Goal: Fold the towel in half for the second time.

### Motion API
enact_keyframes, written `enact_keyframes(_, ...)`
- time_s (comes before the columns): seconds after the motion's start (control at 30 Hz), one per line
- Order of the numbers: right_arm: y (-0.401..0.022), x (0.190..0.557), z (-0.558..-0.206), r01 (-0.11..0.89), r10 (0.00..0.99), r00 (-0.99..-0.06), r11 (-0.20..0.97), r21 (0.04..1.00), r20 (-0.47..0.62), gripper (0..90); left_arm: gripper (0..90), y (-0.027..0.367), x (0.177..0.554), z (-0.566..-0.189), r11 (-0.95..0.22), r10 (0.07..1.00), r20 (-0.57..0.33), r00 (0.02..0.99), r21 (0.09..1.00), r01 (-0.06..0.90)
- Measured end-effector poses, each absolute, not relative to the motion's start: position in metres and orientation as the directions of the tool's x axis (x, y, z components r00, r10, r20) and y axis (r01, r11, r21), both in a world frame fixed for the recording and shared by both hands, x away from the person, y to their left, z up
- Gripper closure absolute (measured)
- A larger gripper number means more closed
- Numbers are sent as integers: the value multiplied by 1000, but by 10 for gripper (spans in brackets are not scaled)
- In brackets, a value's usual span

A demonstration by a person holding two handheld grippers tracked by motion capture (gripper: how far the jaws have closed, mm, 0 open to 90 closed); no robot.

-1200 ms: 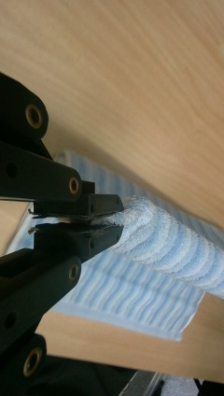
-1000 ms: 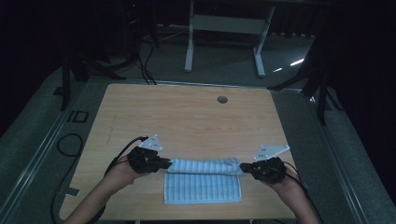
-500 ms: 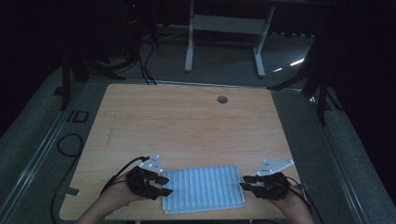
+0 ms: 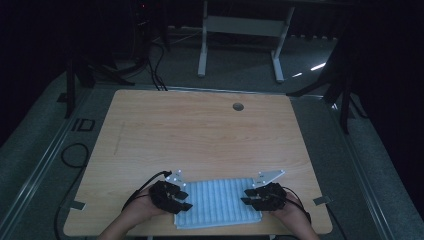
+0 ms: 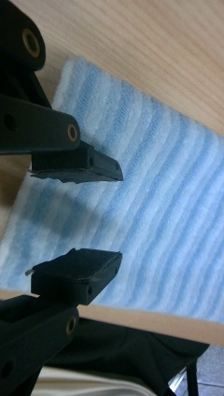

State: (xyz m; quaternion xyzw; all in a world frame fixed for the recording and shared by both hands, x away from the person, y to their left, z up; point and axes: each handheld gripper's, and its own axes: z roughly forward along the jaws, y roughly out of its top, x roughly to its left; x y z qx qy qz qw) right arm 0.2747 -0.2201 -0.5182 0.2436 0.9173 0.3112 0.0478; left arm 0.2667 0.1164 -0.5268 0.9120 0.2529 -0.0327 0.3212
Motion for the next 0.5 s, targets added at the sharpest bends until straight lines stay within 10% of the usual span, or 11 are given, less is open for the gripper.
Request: enact_keyframes(0.5,-211,315,-533,446,503,-862,687,574,69,643,546,123,293,-537,-652,478,-188,858,579,490)
